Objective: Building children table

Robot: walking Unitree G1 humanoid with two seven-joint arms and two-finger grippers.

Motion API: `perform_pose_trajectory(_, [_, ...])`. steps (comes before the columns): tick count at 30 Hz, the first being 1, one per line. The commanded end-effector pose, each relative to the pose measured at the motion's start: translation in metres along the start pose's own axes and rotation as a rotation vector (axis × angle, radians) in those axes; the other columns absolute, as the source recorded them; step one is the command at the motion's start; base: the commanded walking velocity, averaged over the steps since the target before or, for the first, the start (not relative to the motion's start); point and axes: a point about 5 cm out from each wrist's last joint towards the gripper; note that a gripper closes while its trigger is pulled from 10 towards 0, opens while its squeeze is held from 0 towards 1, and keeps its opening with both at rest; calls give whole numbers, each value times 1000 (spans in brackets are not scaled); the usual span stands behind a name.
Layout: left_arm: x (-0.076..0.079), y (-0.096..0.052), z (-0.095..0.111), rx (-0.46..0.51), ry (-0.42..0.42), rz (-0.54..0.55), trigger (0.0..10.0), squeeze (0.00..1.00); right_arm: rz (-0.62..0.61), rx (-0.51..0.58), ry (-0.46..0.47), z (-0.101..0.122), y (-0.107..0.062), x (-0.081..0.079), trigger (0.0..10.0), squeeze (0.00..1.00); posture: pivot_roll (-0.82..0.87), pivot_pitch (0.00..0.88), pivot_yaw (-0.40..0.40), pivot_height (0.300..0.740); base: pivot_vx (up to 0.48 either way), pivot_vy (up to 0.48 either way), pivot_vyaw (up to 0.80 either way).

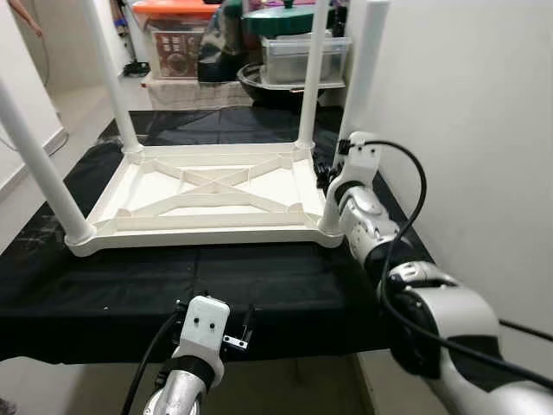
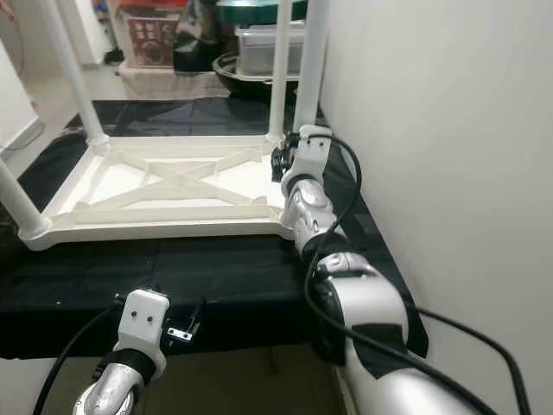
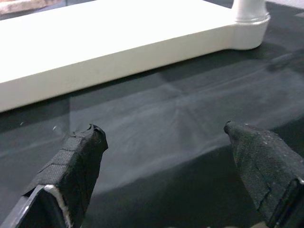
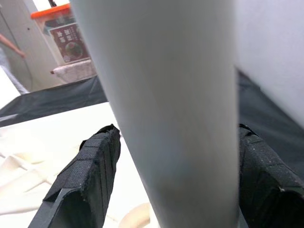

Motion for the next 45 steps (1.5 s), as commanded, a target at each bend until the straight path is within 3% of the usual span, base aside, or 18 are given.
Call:
perform_pose_trajectory(1, [0, 0, -6, -26, -5, -3, 10000, 0, 38, -3, 15, -2, 0, -8, 10000, 0, -15, 0, -24, 734, 0, 0, 0])
perform_pose_trajectory(8, [-1, 3, -6, -21, -1, 0, 10000, 0, 157, -2, -47, -14, -9, -5, 10000, 0, -22, 0, -26, 734, 0, 0, 0])
perform_pose_trajectory(10, [-1, 4, -6, -19, -1, 3, 10000, 0, 263, -92, -86, -32, -22, 15, 10000, 0, -29, 0, -26, 734, 0, 0, 0])
perform_pose_trajectory(14, [-1, 5, -5, -18, -3, 2, 10000, 0, 286, -157, -102, -40, -30, 34, 10000, 0, -41, 0, -21, 734, 0, 0, 0])
perform_pose_trajectory(17, [-2, 4, -5, -19, -7, 2, 10000, 0, 370, -286, -117, -48, -41, 57, 10000, 0, -46, 0, -22, 734, 0, 0, 0])
perform_pose_trajectory(19, [-2, 4, -5, -18, -7, 2, 10000, 0, 396, -312, -118, -48, -44, 59, 10000, 0, -46, 0, -22, 734, 0, 0, 0])
perform_pose_trajectory(22, [-2, 3, -5, -19, -10, 5, 10000, 0, 655, -366, -160, -36, -53, 52, 10000, 0, -43, 9, -25, 734, 0, 0, 0])
perform_pose_trajectory(23, [-2, 3, -5, -19, -10, 5, 10000, 0, 655, -366, -160, -36, -53, 52, 10000, 0, -43, 9, -25, 734, 0, 0, 0])
perform_pose_trajectory(25, [-1, 2, -4, -19, -11, 3, 10000, 0, 761, -351, -184, -26, -49, 35, 10000, 0, -42, 12, -25, 734, 0, 0, 0])
perform_pose_trajectory(26, [-1, 2, -4, -19, -11, 3, 10000, 0, 761, -351, -184, -26, -49, 35, 10000, 0, -42, 12, -25, 734, 0, 0, 0])
perform_pose_trajectory(28, [0, -1, -3, -16, -17, 5, 10000, 0, 832, -305, -213, -14, -36, 3, 10000, 0, -22, 25, -40, 734, 0, 0, 0])
perform_pose_trajectory(29, [0, -1, -3, -16, -17, 5, 10000, 0, 832, -305, -213, -14, -36, 3, 10000, 0, -22, 25, -40, 734, 0, 0, 0])
perform_pose_trajectory(31, [0, -5, -1, -14, -24, 14, 10000, 0, 897, -265, -237, -4, -27, -31, 10000, 0, -10, 41, -53, 734, 0, 0, 0])
perform_pose_trajectory(32, [0, -5, -1, -14, -24, 14, 10000, 0, 897, -265, -237, -4, -27, -31, 10000, 0, -10, 41, -53, 734, 0, 0, 0])
perform_pose_trajectory(34, [-1, -9, 1, -14, -37, 37, 10000, 0, 920, -256, -291, -2, -22, -64, 10000, 0, -9, 64, -65, 734, 0, 0, 0])
perform_pose_trajectory(35, [-1, -9, 1, -14, -37, 37, 10000, 0, 920, -256, -291, -2, -22, -64, 10000, 0, -9, 64, -65, 734, 0, 0, 0])
perform_pose_trajectory(37, [1, -14, 6, -8, -47, 52, 10000, 0, 885, -282, -393, -9, -20, -91, 10000, 0, -4, 87, -83, 734, 0, 0, 0])
perform_pose_trajectory(45, [6, -23, 18, 7, -74, 80, 10000, 0, 873, -357, -542, -23, -22, -109, 10000, 0, 2, 166, -132, 734, 0, 0, 0])
Point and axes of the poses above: a point about 5 cm out from each wrist's last joint towards the gripper, its own y axis pointing out of the wrist towards the gripper, its own z axis along the axis of the wrist's last joint, x = y × z, and after that the axes turned 5 degrees about y, right-handed
